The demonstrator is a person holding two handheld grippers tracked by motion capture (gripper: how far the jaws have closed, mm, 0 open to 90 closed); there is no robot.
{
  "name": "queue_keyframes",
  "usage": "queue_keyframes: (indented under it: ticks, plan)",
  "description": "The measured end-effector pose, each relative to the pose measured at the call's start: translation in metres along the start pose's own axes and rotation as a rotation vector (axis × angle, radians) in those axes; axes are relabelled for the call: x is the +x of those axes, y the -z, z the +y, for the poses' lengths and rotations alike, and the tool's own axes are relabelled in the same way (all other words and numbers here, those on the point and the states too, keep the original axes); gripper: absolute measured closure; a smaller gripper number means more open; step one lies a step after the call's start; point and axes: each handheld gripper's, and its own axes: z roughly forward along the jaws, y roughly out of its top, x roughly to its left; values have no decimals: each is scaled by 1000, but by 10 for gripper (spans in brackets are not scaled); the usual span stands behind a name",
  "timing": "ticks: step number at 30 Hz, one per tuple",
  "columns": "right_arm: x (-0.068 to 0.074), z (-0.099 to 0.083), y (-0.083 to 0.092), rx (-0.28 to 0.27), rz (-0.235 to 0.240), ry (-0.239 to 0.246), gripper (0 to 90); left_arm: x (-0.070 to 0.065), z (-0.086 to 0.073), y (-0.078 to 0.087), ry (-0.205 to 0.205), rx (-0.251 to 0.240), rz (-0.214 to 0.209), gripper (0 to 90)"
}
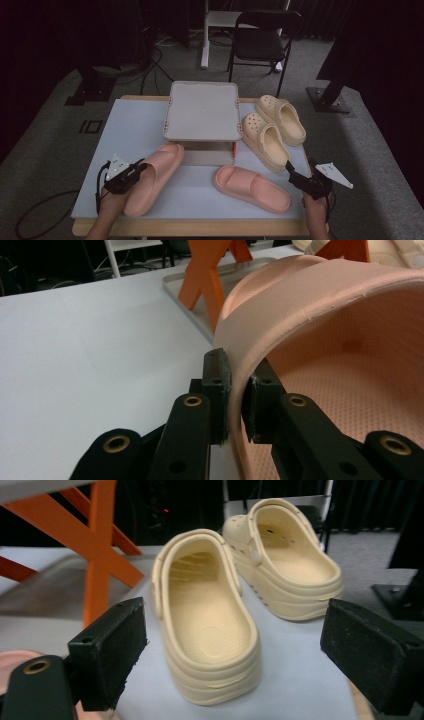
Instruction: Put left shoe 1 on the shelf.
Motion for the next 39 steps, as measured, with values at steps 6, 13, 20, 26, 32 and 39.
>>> queue_keyframes:
  ticks: [6, 13, 20, 26, 32, 39]
  plan:
    - [3, -1, -3, 18, -21, 25, 107, -6, 3, -10, -1, 5, 5, 815]
    - [5, -3, -5, 22, -16, 32, 107, -13, 5, -25, 17, -3, 30, 815]
    - [6, -2, -4, 5, 29, 17, 107, -22, 11, -36, 18, -14, 65, 814]
    - [3, -2, -4, 1, 40, 1, 107, -28, 16, -47, 34, -17, 95, 815]
    - [4, -3, -5, 10, 37, 9, 107, -37, 20, -63, 48, -20, 122, 814]
    - [2, -4, -5, 11, 40, 6, 107, -48, 22, -80, 95, -21, 184, 812]
